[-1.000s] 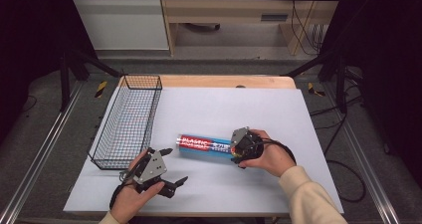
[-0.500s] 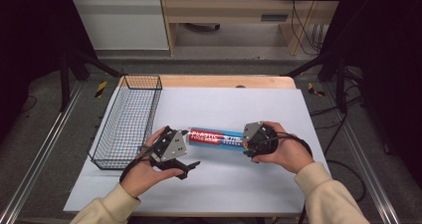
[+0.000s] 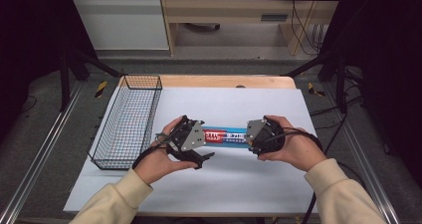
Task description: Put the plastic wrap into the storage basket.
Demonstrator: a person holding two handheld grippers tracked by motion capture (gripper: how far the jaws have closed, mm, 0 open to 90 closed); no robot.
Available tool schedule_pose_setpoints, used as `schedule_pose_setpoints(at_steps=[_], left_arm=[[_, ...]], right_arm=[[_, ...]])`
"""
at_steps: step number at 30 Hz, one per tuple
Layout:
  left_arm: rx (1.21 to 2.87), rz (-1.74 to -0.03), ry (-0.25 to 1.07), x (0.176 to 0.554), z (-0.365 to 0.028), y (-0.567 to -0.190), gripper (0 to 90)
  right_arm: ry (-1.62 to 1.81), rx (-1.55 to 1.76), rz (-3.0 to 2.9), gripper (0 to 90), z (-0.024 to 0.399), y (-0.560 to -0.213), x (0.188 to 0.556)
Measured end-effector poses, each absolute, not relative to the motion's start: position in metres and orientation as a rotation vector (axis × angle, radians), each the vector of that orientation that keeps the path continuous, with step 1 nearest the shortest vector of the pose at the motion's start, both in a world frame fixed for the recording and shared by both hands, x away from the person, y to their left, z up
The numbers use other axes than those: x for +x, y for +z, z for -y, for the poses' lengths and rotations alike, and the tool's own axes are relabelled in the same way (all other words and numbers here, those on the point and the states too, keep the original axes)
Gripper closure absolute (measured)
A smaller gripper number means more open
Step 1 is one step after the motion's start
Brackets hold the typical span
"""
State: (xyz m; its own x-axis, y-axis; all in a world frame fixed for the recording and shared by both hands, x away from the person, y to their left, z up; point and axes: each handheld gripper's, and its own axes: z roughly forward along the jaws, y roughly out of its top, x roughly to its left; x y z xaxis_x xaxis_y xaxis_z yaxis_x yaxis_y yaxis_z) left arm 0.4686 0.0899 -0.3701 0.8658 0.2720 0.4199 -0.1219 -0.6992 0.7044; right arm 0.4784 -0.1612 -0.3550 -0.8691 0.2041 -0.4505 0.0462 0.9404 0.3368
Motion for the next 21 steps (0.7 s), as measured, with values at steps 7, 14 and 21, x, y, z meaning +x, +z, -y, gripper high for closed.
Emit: schedule_pose_setpoints(at_steps=[7,14,21], left_arm=[[2.275,-0.067,0.664,0.471,-0.076,-0.367,7.2],[2.322,-0.031,0.648,0.476,-0.067,-0.369,9.3],[2.365,-0.011,0.656,0.479,-0.064,-0.368,12.8]], right_arm=[[0.406,0.127,-2.606,29.1,0.154,-0.343,0.473],[0.398,0.087,-2.611,29.1,0.145,-0.336,0.470],[0.411,0.082,-2.611,29.2,0.142,-0.329,0.470]])
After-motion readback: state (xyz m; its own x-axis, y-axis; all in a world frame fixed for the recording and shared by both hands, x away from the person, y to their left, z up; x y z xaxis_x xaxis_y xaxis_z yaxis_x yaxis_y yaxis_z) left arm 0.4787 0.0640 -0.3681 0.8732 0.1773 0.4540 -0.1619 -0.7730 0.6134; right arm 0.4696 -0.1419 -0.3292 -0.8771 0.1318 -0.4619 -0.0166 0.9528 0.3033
